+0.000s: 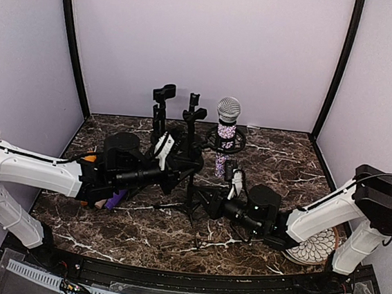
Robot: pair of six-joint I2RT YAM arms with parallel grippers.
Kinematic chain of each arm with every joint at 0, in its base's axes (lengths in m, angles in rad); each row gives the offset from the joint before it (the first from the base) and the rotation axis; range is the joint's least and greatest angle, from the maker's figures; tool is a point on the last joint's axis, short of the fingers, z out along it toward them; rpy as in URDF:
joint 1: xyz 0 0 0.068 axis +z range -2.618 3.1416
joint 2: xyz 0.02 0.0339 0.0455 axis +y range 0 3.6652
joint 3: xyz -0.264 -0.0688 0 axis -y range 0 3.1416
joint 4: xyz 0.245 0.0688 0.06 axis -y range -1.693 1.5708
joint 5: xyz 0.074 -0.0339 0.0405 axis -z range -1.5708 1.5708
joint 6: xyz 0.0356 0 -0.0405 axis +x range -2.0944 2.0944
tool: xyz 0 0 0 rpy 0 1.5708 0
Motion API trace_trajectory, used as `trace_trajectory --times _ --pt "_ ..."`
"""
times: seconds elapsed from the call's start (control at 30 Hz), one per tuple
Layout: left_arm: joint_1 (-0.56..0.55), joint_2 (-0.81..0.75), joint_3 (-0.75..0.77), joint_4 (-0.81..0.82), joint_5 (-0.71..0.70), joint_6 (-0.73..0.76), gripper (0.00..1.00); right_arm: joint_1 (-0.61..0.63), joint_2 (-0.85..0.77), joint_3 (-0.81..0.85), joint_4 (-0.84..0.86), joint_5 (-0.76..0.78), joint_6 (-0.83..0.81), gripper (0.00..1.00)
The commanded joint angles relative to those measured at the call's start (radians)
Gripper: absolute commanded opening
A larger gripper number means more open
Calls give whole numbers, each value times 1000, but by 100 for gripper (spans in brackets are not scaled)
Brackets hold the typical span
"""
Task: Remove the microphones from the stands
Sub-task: Unscrew the knob on the stand at the center of the board.
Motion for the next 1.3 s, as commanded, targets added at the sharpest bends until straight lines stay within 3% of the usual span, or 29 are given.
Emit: trace_trajectory --times 0.0,0.53,0.73,0.9,0.97,1.1,1.17,1.27 --pt "-5 32 -27 -148 14 -16 0 51 -56 45 -112 185 -193 0" --pt "-5 42 -28 -146 16 -19 0 170 -20 168 -351 497 -628 0" --pt "-6 45 -27 -147 17 -20 0 204 9 199 -366 577 -788 0" --pt "-5 47 -28 -147 16 -19 0 212 14 197 -333 593 -811 2" --pt "-5 47 -28 -148 14 -18 0 212 -5 188 -311 583 -793 11" --pt "-5 52 -33 -145 9 -19 0 212 -52 157 -261 563 -747 43" --pt "-5 56 -35 -144 6 -19 0 211 -81 136 -247 553 -715 52" --pt "-5 61 -40 -142 4 -19 0 210 -135 96 -224 531 -674 57"
